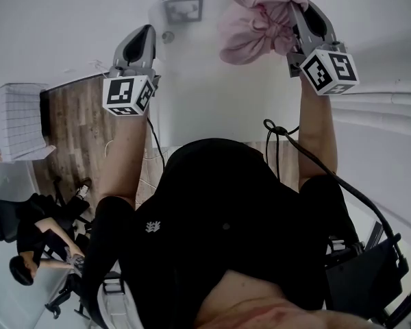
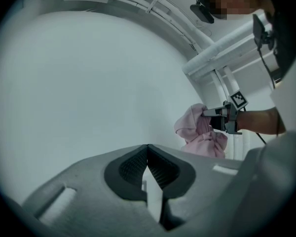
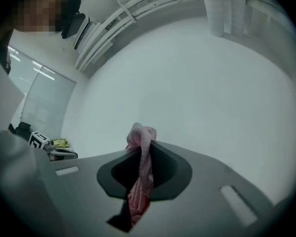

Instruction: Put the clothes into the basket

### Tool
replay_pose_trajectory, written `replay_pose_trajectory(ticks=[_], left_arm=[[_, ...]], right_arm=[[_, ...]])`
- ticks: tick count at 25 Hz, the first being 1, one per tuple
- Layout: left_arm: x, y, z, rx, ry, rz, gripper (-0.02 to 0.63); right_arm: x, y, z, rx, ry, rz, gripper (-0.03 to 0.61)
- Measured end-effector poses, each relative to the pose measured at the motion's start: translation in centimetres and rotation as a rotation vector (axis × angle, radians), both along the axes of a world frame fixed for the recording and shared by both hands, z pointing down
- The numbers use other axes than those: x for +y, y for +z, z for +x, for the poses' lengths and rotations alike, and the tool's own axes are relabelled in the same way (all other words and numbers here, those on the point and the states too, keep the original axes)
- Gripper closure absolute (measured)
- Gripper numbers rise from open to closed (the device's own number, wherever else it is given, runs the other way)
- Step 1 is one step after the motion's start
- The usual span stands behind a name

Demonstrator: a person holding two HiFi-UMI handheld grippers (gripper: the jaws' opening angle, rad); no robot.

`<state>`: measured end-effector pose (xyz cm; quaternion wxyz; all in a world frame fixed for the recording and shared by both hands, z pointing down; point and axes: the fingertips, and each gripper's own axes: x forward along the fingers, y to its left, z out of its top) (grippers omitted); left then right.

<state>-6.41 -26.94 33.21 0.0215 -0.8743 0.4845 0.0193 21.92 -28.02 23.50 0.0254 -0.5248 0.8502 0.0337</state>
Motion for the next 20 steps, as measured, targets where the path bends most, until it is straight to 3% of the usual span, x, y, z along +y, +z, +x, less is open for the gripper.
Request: replay_pose_trajectory(ticks=[9,15,20], left_arm=[[2.2,-0.8,0.4,0.000,-0.029,0.014,0.614],[0.4,-0.8,-6.7,0.027,-0.063,-0.009,0.614],[1.7,-1.2,-7.0,0.038,-0.078,-0.012,0.614]], right_arm=[[0.6,-0.5,-0.6,-0.011,-0.040,0.014,0.548],[-2.9,-0.9,-8.7,0.009,-0.078,-0.015,0.548],[-2.8,-0.8,-9.8,0.004,-0.099,-0.025,0.548]])
